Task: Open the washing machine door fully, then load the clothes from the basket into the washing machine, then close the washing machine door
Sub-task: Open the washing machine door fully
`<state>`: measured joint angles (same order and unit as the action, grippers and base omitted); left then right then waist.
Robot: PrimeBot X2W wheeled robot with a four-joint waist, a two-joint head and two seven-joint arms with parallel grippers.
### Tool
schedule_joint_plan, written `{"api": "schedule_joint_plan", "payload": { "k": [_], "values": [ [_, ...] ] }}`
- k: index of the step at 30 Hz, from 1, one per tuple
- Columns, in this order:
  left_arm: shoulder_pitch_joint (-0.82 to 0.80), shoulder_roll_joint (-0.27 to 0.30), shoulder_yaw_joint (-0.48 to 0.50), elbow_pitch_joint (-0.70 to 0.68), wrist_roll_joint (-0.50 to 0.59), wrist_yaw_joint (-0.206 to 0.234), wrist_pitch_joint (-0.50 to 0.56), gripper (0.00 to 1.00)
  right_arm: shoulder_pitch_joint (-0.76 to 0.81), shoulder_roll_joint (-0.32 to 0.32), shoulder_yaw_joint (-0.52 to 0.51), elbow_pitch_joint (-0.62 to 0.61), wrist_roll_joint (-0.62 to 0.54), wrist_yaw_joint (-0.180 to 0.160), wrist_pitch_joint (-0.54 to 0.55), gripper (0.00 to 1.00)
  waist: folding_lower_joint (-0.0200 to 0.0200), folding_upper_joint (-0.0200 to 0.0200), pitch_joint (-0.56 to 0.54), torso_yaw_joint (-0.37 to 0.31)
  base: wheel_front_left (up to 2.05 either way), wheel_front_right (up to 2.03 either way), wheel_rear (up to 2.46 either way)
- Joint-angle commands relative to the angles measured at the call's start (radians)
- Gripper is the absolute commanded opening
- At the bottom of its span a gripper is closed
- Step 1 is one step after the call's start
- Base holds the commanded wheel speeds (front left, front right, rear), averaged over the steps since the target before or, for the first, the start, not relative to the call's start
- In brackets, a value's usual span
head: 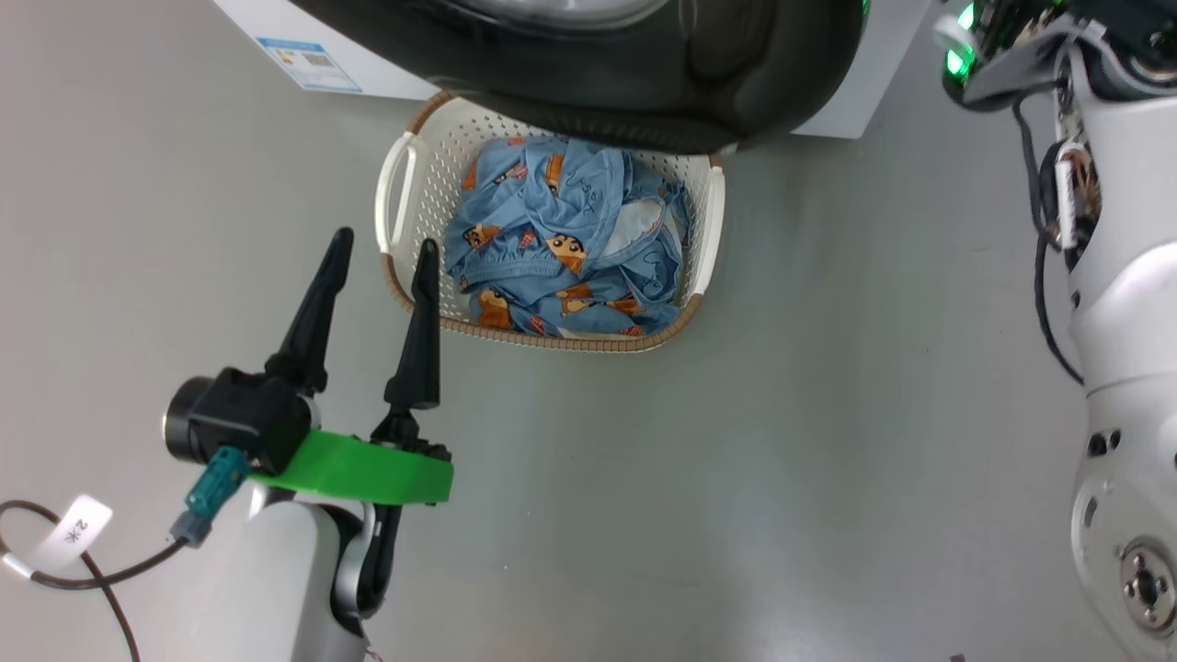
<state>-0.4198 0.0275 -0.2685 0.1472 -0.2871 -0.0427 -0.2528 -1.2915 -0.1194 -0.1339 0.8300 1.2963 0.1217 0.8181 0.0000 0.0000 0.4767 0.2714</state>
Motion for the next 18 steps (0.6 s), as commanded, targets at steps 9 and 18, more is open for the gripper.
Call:
{"api": "schedule_joint_plan", "payload": {
  "k": [9, 18],
  "values": [
    [0.048, 0.023, 0.042, -0.008, 0.019, 0.001, -0.009, 1.0, 0.196, 0.065, 0.058, -0.217, 0.03, 0.009, 0.115, 0.0, 0.0, 0.0, -0.052, -0.01, 0.0, 0.0, 0.0],
    [0.083, 0.023, 0.042, 0.014, 0.027, -0.004, -0.009, 1.0, 0.377, 0.069, 0.16, -0.347, 0.09, 0.009, 0.121, 0.0, 0.0, 0.0, -0.113, -0.019, 0.0, 0.0, 0.0]
  ]
}}
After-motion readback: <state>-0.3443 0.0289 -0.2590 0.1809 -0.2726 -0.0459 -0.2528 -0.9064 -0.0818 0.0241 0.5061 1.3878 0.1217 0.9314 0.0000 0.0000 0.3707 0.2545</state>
